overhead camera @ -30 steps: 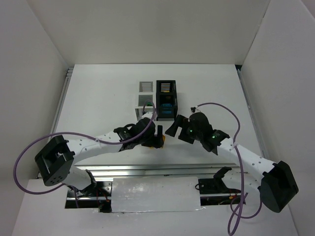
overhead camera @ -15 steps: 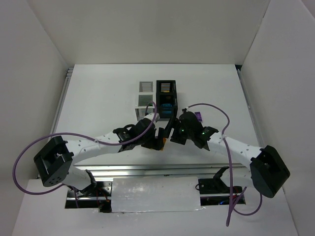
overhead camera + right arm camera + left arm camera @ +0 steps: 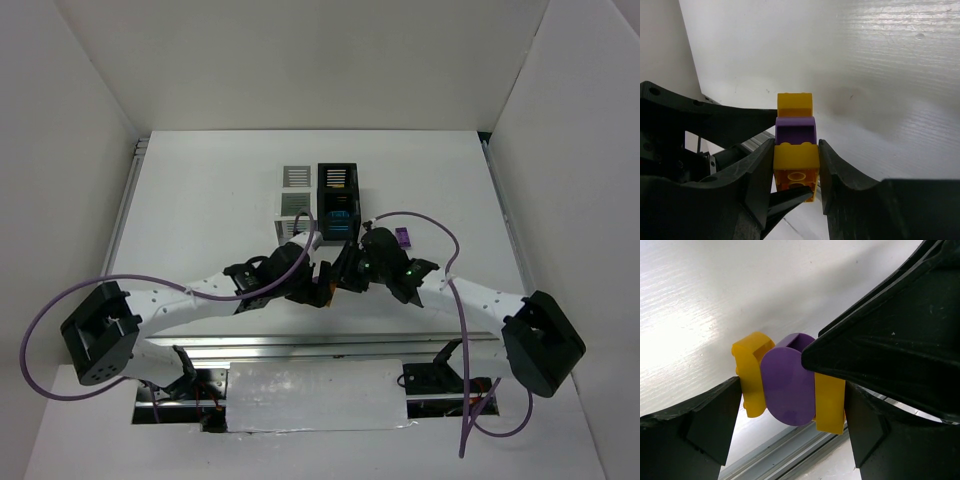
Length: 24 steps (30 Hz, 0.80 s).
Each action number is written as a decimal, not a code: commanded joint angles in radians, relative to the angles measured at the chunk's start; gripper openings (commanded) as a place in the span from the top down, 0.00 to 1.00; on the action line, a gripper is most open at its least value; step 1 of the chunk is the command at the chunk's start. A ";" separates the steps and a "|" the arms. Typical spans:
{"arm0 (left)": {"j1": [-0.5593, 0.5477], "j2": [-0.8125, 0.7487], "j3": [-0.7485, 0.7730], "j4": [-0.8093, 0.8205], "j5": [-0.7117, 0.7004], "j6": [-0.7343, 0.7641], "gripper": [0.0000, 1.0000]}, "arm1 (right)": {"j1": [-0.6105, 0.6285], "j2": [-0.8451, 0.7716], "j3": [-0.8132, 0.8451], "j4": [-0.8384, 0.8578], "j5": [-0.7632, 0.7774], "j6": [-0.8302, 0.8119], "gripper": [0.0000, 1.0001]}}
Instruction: Sort the legos into containers by color
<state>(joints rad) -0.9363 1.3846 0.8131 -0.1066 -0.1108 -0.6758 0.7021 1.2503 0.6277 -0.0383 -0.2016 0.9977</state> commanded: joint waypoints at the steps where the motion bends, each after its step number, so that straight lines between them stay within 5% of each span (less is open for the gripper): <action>1: -0.012 -0.042 0.021 0.153 0.048 0.022 1.00 | 0.027 0.008 0.003 0.123 -0.096 0.007 0.91; 2: -0.012 -0.045 0.018 0.157 0.056 0.024 1.00 | 0.027 0.008 0.006 0.117 -0.096 0.004 0.99; 8: -0.010 -0.047 0.020 0.139 0.051 0.027 1.00 | 0.027 -0.032 -0.009 0.118 -0.101 -0.008 1.00; 10: -0.010 -0.053 0.023 0.133 0.043 0.027 0.73 | 0.027 -0.043 -0.029 0.150 -0.113 -0.024 1.00; 11: -0.010 -0.055 0.024 0.121 0.037 0.021 0.36 | 0.027 -0.051 -0.037 0.164 -0.119 -0.031 1.00; 12: -0.010 -0.056 0.026 0.117 0.031 0.019 0.22 | 0.027 -0.054 -0.052 0.196 -0.125 -0.037 1.00; 15: -0.010 -0.074 0.023 0.117 0.033 0.019 0.02 | 0.027 -0.057 -0.074 0.224 -0.130 -0.045 1.00; 24: -0.010 -0.127 0.014 0.082 0.049 0.035 0.00 | 0.025 -0.097 -0.106 0.225 -0.055 -0.050 1.00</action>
<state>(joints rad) -0.9367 1.3102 0.8112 -0.1371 -0.1108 -0.6537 0.7036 1.1782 0.5339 0.1204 -0.2455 0.9585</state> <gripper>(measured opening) 0.995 0.437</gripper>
